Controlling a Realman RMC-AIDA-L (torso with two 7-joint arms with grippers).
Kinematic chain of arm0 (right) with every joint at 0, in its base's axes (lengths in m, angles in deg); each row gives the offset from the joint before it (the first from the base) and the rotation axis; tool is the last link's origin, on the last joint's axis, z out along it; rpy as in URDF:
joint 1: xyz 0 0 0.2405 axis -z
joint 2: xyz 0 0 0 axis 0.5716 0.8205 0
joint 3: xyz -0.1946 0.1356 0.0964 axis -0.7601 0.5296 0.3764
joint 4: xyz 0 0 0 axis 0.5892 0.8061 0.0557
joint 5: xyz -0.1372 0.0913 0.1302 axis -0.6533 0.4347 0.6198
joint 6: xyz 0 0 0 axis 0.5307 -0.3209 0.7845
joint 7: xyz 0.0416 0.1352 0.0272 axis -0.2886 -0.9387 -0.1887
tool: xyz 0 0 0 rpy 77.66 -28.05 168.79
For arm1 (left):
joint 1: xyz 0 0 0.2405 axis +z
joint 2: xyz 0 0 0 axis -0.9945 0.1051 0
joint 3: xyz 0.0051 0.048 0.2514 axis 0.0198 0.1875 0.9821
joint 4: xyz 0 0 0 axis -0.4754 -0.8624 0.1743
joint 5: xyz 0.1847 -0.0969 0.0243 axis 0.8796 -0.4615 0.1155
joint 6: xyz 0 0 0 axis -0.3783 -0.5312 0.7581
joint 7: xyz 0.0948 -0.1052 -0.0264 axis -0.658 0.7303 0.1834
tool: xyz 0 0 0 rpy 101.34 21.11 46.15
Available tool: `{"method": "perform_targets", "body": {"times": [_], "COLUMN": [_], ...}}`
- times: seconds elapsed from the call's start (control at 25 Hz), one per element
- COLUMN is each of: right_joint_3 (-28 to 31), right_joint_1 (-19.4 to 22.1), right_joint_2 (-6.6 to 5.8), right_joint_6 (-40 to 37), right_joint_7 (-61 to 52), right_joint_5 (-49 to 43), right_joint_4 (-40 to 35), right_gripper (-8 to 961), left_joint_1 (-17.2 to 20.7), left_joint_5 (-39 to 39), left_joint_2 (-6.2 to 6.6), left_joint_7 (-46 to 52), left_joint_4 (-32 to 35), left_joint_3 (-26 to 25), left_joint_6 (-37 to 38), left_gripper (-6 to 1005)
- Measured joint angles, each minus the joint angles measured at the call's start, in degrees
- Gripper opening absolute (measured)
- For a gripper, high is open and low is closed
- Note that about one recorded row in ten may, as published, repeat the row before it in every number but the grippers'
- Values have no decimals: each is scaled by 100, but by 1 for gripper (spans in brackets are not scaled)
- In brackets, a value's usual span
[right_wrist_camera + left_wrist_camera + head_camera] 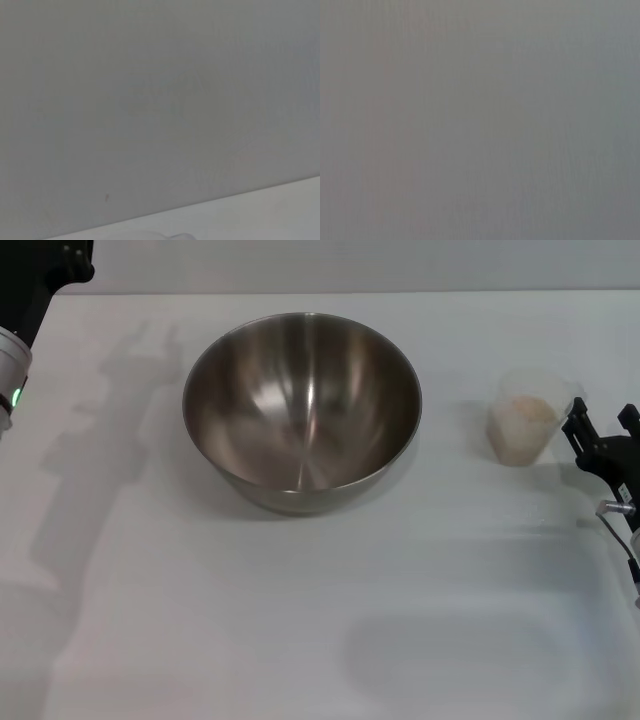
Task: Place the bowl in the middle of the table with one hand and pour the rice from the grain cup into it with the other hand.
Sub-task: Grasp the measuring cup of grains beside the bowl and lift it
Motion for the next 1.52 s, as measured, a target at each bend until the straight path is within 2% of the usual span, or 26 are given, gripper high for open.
{"method": "perform_targets", "body": {"times": [1.52], "right_joint_3": [0], "right_joint_1": [-229], "right_joint_2": [-9], "right_joint_6": [235], "right_joint_7": [-155], "right_joint_5": [-5], "right_joint_4": [-150], "right_gripper": [689], "left_joint_1": [-46], "left_joint_5": [0], "left_joint_2": [-4], "left_joint_7": [-1], "left_joint_4": [-100], "left_joint_3": [-11], "left_joint_6": [-1], "left_gripper": [377]}}
